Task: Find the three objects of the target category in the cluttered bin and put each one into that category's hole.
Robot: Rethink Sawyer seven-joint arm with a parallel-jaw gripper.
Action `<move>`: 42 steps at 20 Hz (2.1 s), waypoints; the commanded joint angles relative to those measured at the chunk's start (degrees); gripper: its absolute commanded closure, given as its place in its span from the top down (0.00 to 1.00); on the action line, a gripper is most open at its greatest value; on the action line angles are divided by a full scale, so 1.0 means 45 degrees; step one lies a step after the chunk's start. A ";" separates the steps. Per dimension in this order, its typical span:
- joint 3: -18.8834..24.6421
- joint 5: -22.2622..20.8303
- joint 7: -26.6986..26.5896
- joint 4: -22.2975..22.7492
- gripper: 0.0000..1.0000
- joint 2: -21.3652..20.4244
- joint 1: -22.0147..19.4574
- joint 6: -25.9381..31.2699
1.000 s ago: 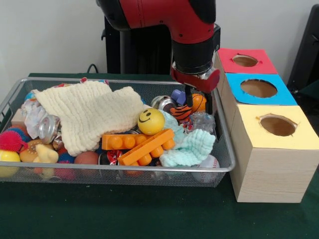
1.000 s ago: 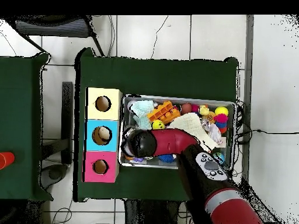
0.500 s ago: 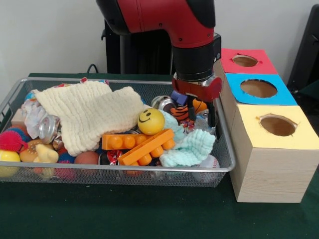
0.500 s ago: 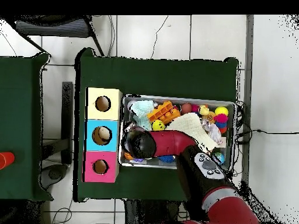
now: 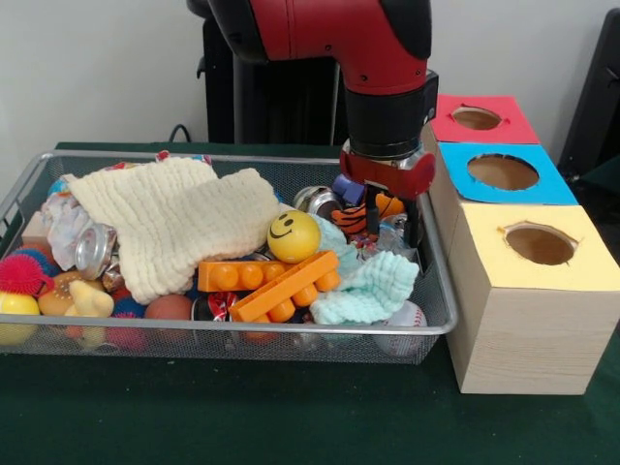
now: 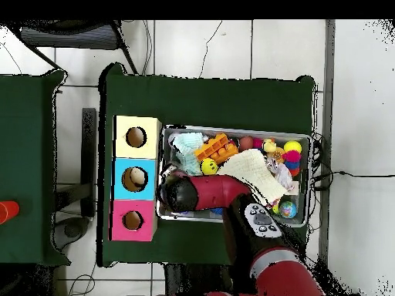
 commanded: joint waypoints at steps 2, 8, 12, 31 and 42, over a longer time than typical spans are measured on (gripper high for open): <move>0.0284 0.0377 0.0430 -0.0528 1.00 0.1483 0.0416 0.0557; 0.0594 0.0273 -0.0049 -0.1115 1.00 0.2215 0.0120 0.0614; 0.0829 0.0202 -0.0315 -0.1538 1.00 0.2887 -0.0079 0.0557; 0.0738 0.0628 -0.0763 0.0244 0.00 -0.1589 -0.0305 0.3812; 0.0526 0.0337 -0.0907 -0.0097 0.00 -0.3211 -0.0238 0.5128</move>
